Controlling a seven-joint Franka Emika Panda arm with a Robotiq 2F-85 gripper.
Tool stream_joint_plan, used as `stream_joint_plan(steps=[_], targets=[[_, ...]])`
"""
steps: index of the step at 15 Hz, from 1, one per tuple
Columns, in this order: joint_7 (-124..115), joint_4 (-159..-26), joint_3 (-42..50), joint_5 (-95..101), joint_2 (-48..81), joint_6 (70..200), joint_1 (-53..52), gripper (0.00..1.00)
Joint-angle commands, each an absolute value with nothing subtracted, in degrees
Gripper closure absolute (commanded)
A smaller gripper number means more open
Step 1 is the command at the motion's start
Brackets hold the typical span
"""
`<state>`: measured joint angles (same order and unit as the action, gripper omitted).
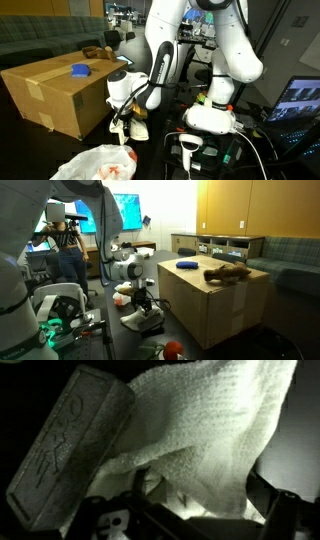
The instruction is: Pick up all the objects from the table and put them on the box, then pick up all the objects from the box and put them on the table
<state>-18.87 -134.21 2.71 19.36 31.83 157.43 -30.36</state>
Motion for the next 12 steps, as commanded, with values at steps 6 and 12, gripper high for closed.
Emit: stream_joint_plan(steps=[6,12], targets=[[-22.39,-131.97,13.15,31.33,34.04,157.32,-35.28,0.25],[-22.6,-132.51,15.05,38.16,32.85,158.67,-33.91,0.73]])
